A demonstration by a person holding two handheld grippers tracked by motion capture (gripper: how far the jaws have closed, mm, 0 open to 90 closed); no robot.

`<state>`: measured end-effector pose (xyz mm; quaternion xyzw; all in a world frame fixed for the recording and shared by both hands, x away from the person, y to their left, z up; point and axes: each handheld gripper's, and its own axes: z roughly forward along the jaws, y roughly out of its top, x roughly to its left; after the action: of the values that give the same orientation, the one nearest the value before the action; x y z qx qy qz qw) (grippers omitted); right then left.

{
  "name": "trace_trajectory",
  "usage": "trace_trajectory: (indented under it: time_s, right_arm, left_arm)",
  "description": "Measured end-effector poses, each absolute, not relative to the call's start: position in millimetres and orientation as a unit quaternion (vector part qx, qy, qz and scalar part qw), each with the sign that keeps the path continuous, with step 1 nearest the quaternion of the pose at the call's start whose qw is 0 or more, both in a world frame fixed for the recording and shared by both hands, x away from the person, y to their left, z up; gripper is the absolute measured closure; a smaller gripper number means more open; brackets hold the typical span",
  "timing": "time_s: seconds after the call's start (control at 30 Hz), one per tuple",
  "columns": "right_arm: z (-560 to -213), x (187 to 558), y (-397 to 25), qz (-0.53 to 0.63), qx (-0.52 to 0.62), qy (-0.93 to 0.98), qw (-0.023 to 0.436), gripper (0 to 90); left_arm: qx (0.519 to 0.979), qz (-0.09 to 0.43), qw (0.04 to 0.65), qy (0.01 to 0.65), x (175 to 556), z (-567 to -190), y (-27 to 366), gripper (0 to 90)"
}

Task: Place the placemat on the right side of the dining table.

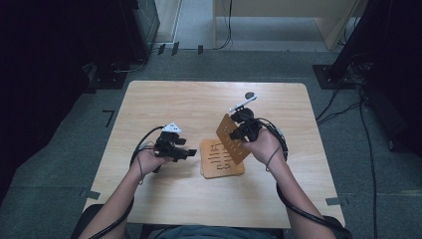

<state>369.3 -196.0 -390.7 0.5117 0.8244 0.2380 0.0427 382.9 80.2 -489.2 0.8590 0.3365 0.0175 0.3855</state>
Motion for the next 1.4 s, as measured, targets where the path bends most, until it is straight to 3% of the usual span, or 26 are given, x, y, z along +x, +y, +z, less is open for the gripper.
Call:
trace_trajectory:
  time_s: [0.47,1.4]
  right_arm:
    - [-382.4,393.0,-217.4,0.244,0.542,0.803,0.033,87.5]
    - [-393.8,394.9,-242.3,0.225,0.573,0.788,0.028,87.5]
  left_arm:
    - [0.856,0.021,0.385,0.343,387.9,-490.0,77.7,26.1]
    - [0.866,0.036,0.370,0.333,394.4,-493.9,75.7,25.5]
